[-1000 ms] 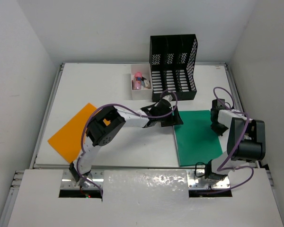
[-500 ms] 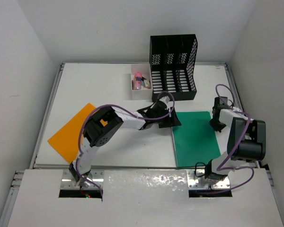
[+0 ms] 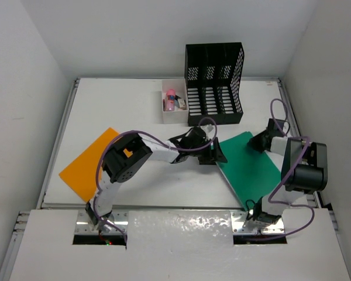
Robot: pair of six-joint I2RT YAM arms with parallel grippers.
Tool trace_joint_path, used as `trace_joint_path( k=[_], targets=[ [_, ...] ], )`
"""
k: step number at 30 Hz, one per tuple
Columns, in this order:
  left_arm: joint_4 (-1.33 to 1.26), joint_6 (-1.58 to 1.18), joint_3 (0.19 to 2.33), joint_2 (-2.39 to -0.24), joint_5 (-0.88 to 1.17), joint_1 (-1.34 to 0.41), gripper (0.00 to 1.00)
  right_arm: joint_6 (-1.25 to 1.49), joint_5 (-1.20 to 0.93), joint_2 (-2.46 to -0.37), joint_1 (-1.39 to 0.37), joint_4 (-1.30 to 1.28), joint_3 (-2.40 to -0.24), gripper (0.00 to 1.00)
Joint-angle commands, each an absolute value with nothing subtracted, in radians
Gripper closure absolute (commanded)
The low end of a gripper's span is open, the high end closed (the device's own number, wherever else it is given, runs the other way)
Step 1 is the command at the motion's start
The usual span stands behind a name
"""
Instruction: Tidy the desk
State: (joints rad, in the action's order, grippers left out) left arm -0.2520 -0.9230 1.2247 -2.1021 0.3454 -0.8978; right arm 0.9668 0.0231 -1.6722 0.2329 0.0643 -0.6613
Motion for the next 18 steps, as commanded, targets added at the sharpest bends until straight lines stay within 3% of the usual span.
trace_joint_path(
  k=[1,11,18],
  targets=[
    [-0.578,-0.976,1.313,-2.109,0.414,-0.943,0.4,0.985,-0.299,-1.778,0.181,-0.268,-0.54,1.0],
    [-0.436,-0.89,1.442,-2.148,0.338,-0.945,0.43,0.996,-0.327,-1.781,0.192,-0.264,-0.528,1.0],
    [-0.433,-0.891,1.437,-2.175,0.31,-0.945,0.56,1.0,-0.33,-1.784,0.195,-0.264,-0.529,1.0]
  ],
)
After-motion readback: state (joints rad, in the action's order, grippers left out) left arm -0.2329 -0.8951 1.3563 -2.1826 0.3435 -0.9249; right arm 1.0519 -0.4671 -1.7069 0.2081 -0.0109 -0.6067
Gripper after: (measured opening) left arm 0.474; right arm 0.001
